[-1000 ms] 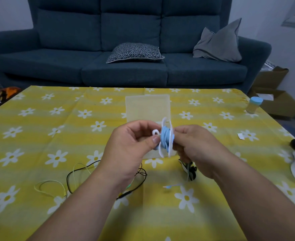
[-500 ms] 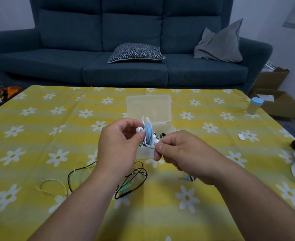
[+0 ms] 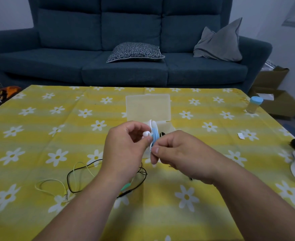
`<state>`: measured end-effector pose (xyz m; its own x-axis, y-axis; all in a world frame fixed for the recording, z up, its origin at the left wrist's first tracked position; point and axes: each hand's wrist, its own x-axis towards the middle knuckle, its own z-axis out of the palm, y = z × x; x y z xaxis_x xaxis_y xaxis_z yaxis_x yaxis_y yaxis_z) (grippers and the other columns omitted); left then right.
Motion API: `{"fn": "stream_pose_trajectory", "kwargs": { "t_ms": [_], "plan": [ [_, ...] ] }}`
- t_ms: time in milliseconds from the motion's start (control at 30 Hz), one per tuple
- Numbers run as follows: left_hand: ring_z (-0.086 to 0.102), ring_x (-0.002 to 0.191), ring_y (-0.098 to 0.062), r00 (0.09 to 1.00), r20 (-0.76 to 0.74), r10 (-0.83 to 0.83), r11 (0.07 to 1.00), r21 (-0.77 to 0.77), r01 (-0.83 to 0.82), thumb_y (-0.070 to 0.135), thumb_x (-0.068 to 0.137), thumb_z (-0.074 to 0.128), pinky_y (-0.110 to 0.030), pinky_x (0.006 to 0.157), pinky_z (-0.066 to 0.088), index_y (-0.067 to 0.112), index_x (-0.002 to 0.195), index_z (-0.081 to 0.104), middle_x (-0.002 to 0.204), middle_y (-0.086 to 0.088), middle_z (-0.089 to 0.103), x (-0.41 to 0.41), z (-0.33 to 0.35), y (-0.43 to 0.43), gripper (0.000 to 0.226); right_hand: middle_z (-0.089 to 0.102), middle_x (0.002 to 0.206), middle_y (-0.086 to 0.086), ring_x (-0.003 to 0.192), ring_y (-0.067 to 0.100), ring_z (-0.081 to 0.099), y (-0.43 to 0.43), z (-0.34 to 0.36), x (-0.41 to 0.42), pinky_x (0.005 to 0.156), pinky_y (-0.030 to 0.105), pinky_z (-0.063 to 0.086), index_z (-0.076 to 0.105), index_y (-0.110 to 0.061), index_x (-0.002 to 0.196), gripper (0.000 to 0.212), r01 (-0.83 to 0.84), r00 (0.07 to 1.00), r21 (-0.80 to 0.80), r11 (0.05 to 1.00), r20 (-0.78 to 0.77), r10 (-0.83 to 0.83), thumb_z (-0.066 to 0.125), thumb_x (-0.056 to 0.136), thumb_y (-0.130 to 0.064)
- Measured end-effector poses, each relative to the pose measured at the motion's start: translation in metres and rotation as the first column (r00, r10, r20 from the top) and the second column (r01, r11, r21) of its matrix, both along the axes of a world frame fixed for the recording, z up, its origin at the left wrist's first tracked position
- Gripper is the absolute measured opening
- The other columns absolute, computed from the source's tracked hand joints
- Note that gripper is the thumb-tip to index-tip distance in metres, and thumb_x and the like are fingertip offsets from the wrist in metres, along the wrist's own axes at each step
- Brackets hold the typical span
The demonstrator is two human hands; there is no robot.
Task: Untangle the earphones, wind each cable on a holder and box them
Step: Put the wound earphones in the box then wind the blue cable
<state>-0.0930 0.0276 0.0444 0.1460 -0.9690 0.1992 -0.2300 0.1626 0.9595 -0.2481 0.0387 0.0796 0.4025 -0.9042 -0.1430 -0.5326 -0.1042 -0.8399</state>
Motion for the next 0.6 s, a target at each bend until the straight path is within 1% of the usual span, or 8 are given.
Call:
{"fn": "stream_pose_trajectory", "kwargs": {
  "t_ms": [67, 167, 233, 300, 333, 400, 500, 600],
  "plan": [
    [0.070, 0.070, -0.012, 0.999, 0.010, -0.043, 0.999, -0.003, 0.043, 0.000, 0.080, 0.075, -0.024, 0.066, 0.057, 0.018, 0.082, 0.073, 0.074, 0.005, 0.073, -0.001, 0.000, 0.001, 0.019, 0.041, 0.048, -0.015, 0.046, 0.005, 0.033, -0.003, 0.001, -0.002, 0.048, 0.023, 0.029, 0.071, -0.011, 0.075, 0.029, 0.067, 0.996, -0.028, 0.997, 0.063, -0.065, 0.056, 0.097, -0.022],
    [0.069, 0.071, -0.012, 0.993, 0.010, -0.122, 0.993, 0.003, 0.122, -0.003, 0.079, 0.075, -0.024, 0.069, 0.057, 0.019, 0.081, 0.073, 0.075, 0.004, 0.074, 0.001, 0.002, 0.001, 0.023, 0.039, 0.047, -0.010, 0.048, 0.012, 0.028, -0.009, 0.004, -0.009, 0.051, 0.030, 0.020, 0.071, -0.010, 0.070, 0.029, 0.201, 0.959, -0.010, 0.979, 0.204, -0.195, 0.057, 0.095, -0.013],
    [0.069, 0.071, -0.009, 0.981, 0.070, -0.178, 0.984, 0.009, 0.178, -0.003, 0.079, 0.075, -0.026, 0.070, 0.058, 0.020, 0.081, 0.074, 0.075, 0.006, 0.074, 0.002, 0.003, 0.002, 0.023, 0.037, 0.046, -0.007, 0.047, 0.015, 0.025, -0.011, 0.007, -0.013, 0.054, 0.036, 0.016, 0.069, -0.008, 0.068, 0.028, 0.261, 0.928, 0.018, 0.965, 0.271, -0.256, 0.057, 0.094, -0.010],
    [0.068, 0.072, -0.007, 0.964, 0.132, -0.231, 0.973, 0.026, 0.230, -0.003, 0.080, 0.075, -0.027, 0.072, 0.058, 0.019, 0.082, 0.074, 0.076, 0.008, 0.074, 0.000, 0.003, 0.005, 0.023, 0.037, 0.044, -0.008, 0.045, 0.015, 0.024, -0.014, 0.008, -0.018, 0.053, 0.034, 0.017, 0.066, -0.006, 0.068, 0.028, 0.312, 0.905, 0.021, 0.950, 0.297, -0.304, 0.059, 0.094, -0.011],
    [0.069, 0.073, -0.008, 0.958, 0.129, -0.255, 0.967, 0.036, 0.253, -0.004, 0.080, 0.074, -0.028, 0.073, 0.058, 0.018, 0.083, 0.075, 0.077, 0.007, 0.074, -0.001, 0.003, 0.006, 0.023, 0.037, 0.043, -0.008, 0.045, 0.014, 0.025, -0.015, 0.007, -0.020, 0.052, 0.032, 0.020, 0.065, -0.006, 0.067, 0.028, 0.335, 0.899, 0.010, 0.942, 0.297, -0.323, 0.060, 0.094, -0.013],
    [0.070, 0.075, -0.012, 0.954, 0.071, -0.292, 0.956, 0.048, 0.289, -0.006, 0.080, 0.073, -0.029, 0.075, 0.058, 0.015, 0.085, 0.075, 0.079, 0.004, 0.075, -0.001, 0.003, 0.007, 0.022, 0.038, 0.045, -0.010, 0.043, 0.011, 0.029, -0.017, 0.005, -0.023, 0.052, 0.028, 0.025, 0.066, -0.009, 0.065, 0.029, 0.378, 0.890, -0.026, 0.925, 0.284, -0.356, 0.063, 0.093, -0.017],
    [0.071, 0.079, -0.024, 0.941, -0.037, -0.337, 0.940, 0.049, 0.339, -0.011, 0.079, 0.072, -0.030, 0.075, 0.059, 0.010, 0.086, 0.074, 0.082, -0.005, 0.075, -0.002, 0.003, 0.007, 0.022, 0.041, 0.043, -0.016, 0.039, 0.001, 0.036, -0.022, 0.000, -0.025, 0.057, 0.027, 0.030, 0.067, -0.009, 0.067, 0.027, 0.445, 0.868, -0.057, 0.894, 0.274, -0.414, 0.067, 0.092, -0.021],
    [0.069, 0.076, -0.024, 0.920, -0.170, -0.353, 0.930, 0.045, 0.365, -0.013, 0.079, 0.070, -0.033, 0.074, 0.058, 0.009, 0.086, 0.074, 0.085, -0.012, 0.074, -0.002, 0.004, 0.008, 0.024, 0.040, 0.045, -0.014, 0.041, 0.008, 0.030, -0.023, -0.004, -0.026, 0.053, 0.028, 0.027, 0.066, -0.013, 0.065, 0.029, 0.462, 0.839, 0.020, 0.886, 0.314, -0.445, 0.067, 0.092, -0.022]
  ]
}}
